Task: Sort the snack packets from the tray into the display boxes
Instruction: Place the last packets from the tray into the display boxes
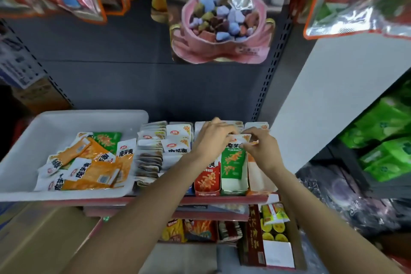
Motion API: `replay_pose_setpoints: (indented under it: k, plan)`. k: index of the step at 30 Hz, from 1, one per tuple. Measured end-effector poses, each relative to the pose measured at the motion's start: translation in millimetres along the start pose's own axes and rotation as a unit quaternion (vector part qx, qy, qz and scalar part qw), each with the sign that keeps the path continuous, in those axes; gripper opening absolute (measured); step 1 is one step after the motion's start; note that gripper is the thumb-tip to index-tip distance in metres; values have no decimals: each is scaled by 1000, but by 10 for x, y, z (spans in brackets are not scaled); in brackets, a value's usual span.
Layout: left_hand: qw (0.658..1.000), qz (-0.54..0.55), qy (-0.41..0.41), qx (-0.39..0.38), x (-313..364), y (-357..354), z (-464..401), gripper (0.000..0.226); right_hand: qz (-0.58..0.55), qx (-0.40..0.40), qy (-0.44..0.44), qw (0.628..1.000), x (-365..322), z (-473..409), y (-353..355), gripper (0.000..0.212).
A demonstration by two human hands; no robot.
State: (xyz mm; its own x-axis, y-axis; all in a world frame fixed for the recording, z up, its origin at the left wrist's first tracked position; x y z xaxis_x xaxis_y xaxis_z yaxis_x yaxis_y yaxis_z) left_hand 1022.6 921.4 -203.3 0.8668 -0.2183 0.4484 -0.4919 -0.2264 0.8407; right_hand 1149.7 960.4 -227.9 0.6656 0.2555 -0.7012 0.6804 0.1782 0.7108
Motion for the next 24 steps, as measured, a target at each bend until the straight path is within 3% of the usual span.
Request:
replay_pose_setpoints:
  k: [6, 10, 15, 24]
  plan:
    - [983, -135, 37, -116, -67, -320, 39, 26, 113, -63, 14, 992, 114, 74, -258, 18]
    - [984, -133, 55, -105, -71, -320, 34, 24, 122, -25, 17, 992, 56, 81, -182, 26]
    - [993, -80, 81, -21, -109, -16, 168, 28, 113, 3, 44, 993, -160, 111, -139, 27]
    - [965, -13, 179, 189, -891, 1037, 1046, 18, -20, -98, 142, 985, -1300, 202, -870, 23]
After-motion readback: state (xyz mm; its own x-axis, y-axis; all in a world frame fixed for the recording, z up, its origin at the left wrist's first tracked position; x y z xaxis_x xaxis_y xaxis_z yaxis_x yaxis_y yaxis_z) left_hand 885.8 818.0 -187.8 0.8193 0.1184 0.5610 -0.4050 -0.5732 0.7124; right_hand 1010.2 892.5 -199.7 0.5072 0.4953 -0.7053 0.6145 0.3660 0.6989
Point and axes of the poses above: each hand's wrist, its own z-axis away from the middle knuckle, its own y-axis out of the back of the hand, x = y × z, the point moved 7 cm from there along -z, towards the middle knuckle, and after that the axes turned 5 degrees about -y, right-handed, at the moved point
